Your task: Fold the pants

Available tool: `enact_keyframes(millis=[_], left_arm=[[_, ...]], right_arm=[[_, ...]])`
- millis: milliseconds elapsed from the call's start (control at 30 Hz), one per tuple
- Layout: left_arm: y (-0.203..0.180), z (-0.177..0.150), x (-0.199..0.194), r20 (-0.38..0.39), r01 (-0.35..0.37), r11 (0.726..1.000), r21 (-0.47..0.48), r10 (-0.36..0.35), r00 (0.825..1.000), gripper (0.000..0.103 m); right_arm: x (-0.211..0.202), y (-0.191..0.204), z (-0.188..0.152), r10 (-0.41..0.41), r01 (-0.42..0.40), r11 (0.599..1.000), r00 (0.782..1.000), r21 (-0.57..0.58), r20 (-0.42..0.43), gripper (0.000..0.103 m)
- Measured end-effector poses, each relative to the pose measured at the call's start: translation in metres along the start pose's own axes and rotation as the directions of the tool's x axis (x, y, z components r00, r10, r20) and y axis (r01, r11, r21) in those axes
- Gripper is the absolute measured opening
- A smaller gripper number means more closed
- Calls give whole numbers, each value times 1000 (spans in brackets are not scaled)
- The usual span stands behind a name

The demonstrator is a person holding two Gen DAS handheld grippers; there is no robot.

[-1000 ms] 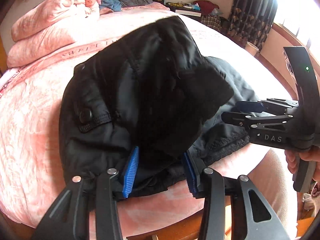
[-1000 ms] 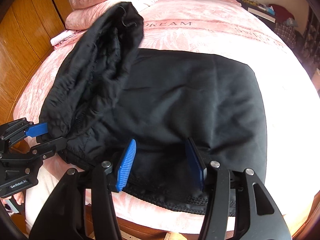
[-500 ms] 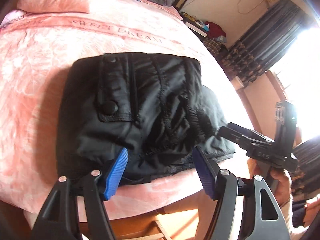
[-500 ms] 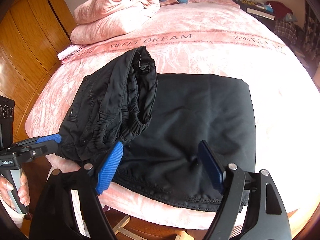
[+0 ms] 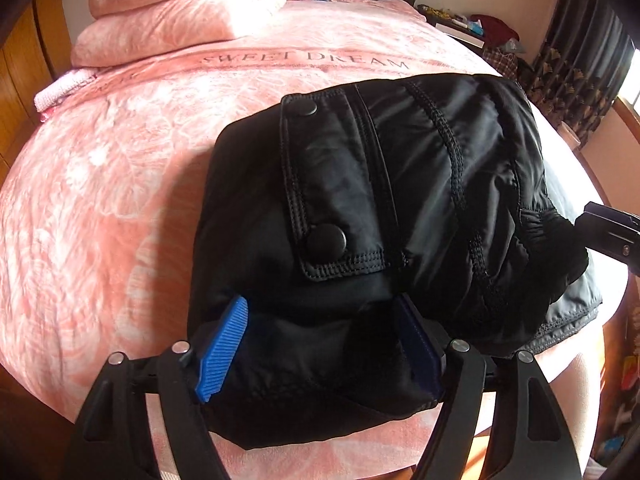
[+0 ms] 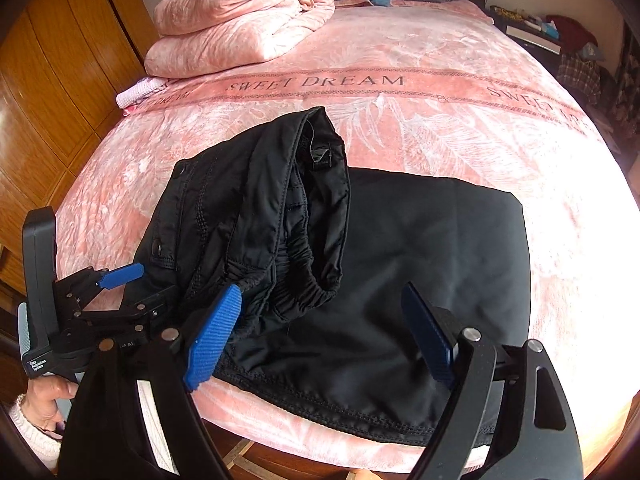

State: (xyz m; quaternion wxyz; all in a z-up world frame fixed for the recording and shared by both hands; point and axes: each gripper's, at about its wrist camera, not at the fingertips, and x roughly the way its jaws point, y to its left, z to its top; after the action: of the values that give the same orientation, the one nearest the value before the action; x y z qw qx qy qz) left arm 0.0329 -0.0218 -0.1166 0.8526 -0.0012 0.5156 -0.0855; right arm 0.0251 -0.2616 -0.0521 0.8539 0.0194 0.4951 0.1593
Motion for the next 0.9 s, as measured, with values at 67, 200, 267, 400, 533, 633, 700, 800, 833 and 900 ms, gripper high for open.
enact_keyframes(millis=[67, 200, 267, 400, 533, 633, 700, 800, 833, 900], left_arm=[[4, 0, 2, 2, 13, 1000, 1, -13, 1000, 77], [2, -2, 2, 5, 13, 1000, 9, -13, 1000, 78], [3, -2, 2, 5, 20, 1000, 1, -20, 1000, 78], [12, 0, 2, 10, 16, 999, -35, -16, 1000, 78], [28, 6, 2, 24, -3, 993, -119, 6, 1000, 78], [29, 10, 9, 10, -45, 994, -103, 46, 999, 84], [29, 11, 14, 5, -55, 994, -92, 56, 998, 86], [37, 12, 15, -8, -19, 990, -142, 18, 1000, 87], [41, 12, 13, -11, -14, 987, -157, 12, 1000, 87], [49, 10, 6, 6, -10, 982, -189, 11, 1000, 86]], right_arm=[[-5, 2, 1, 35, -35, 999, 999, 0, 11, 83], [1, 5, 5, 80, -80, 997, 997, 25, -6, 84], [12, 8, 7, 43, -42, 999, 999, 10, -33, 84], [43, 8, 5, 46, -43, 999, 993, 31, -109, 84], [58, 10, 1, 27, -23, 999, 992, 36, -127, 84], [63, 12, -1, 33, -31, 999, 990, 21, -135, 76], [66, 15, 0, 43, -42, 999, 990, 11, -131, 61], [62, 21, -1, 39, -41, 999, 994, -22, -101, 39], [58, 25, -1, 28, -32, 998, 996, -48, -87, 35], [46, 30, -1, 32, -36, 997, 998, -70, -53, 23]])
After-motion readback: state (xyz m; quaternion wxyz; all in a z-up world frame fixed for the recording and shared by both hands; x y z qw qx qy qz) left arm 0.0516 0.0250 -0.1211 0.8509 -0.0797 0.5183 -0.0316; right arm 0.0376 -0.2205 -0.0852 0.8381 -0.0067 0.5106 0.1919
